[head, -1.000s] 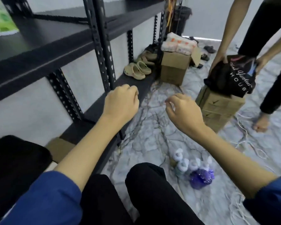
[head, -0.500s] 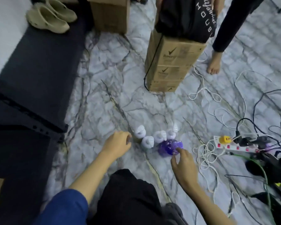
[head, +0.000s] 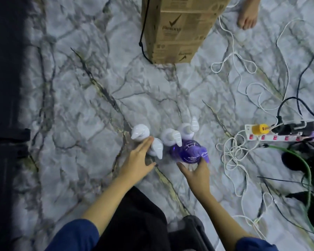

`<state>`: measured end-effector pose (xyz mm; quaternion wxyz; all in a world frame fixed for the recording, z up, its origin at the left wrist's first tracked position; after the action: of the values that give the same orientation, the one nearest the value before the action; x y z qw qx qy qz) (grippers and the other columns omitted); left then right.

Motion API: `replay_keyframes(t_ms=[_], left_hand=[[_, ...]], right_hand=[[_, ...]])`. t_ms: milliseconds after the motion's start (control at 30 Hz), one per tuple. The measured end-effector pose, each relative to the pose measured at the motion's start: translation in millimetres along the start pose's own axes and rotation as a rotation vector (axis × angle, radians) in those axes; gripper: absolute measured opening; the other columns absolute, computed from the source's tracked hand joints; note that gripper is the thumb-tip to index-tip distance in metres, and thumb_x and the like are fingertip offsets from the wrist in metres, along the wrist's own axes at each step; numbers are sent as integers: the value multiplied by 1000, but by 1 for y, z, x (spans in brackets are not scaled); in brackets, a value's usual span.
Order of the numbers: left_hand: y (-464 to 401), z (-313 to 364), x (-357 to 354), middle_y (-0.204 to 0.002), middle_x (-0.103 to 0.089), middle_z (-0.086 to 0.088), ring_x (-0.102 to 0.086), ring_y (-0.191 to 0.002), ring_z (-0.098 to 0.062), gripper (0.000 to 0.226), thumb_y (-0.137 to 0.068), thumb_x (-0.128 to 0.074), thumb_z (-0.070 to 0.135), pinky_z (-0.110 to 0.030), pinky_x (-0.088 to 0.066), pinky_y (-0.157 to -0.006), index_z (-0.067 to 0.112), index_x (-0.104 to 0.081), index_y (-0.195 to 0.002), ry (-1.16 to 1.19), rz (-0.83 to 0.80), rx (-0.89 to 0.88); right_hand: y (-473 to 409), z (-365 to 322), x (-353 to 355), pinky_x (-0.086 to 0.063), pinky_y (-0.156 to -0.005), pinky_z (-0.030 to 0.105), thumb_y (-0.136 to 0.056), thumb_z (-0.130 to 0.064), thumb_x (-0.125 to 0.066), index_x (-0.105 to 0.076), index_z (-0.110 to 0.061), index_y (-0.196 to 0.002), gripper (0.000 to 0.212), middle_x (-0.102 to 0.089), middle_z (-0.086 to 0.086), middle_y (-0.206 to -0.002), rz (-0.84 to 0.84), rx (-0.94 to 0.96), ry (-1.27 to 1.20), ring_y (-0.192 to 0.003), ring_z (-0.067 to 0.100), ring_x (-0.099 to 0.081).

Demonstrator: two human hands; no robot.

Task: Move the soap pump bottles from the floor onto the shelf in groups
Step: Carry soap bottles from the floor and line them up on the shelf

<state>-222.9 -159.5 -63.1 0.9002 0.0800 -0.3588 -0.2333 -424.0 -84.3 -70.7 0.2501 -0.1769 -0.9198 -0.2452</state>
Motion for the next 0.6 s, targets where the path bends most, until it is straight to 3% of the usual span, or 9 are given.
replay_keyframes(t_ms=[67, 200, 300, 400, 533, 600], left_hand=[[3, 0, -1, -137, -53, -6, -41, -122, -14, 78, -63, -84, 6, 6, -19, -91, 6, -51, -134, -8, 107, -40], [2, -18, -20, -133, -56, -8, -47, -120, -13, 79, -63, -86, 13, 1, -27, -92, 6, -51, -134, 126, 137, 60], [-10, -28, -39, -127, -61, -7, -56, -117, -23, 74, -64, -85, 17, -15, -37, -89, 9, -53, -130, 182, 29, 123], [-22, -31, -52, -121, -62, 2, -56, -113, -16, 71, -62, -82, 17, -24, -43, -89, 16, -53, -127, 275, -41, 155], [-21, -38, -57, -109, -64, 10, -57, -100, -8, 64, -62, -81, 14, -6, -42, -76, 21, -57, -121, 324, -28, 178], [-20, -40, -58, -107, -65, 10, -59, -98, -7, 63, -61, -82, 11, -3, -42, -75, 21, -58, -119, 340, -40, 171]], right_hand=[[-7, 19, -7, -43, -80, 6, -60, -36, -83, -53, -11, -119, 71, -62, 1, -111, 8, -96, -71, -93, -8, -58], [-18, 37, -18, -53, -88, 40, -49, -51, -88, -54, -19, -123, 88, -65, 0, -114, 12, -180, -139, -99, 12, -65], [-20, 31, -14, -52, -88, 41, -51, -42, -90, -47, -21, -125, 88, -63, -2, -114, 74, -131, -169, -102, 16, -64], [-20, 29, -14, -52, -89, 46, -53, -38, -90, -48, -21, -123, 83, -63, -1, -113, 108, -108, -200, -102, 18, -63], [-17, 36, -16, -53, -86, 47, -55, -39, -88, -54, -23, -116, 71, -64, 2, -112, 137, -156, -218, -98, 18, -65], [-16, 36, -16, -54, -84, 47, -55, -43, -85, -56, -26, -114, 68, -65, 1, -109, 153, -167, -195, -95, 16, -66]])
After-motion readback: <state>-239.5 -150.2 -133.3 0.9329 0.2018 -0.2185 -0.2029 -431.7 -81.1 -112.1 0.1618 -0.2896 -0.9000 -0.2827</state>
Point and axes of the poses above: each hand's wrist, its own y-axis away from the middle knuckle, its own x-axis out of the back of the hand, z = x × y, the point moved 10 cm from there along -y, towards the middle knuckle
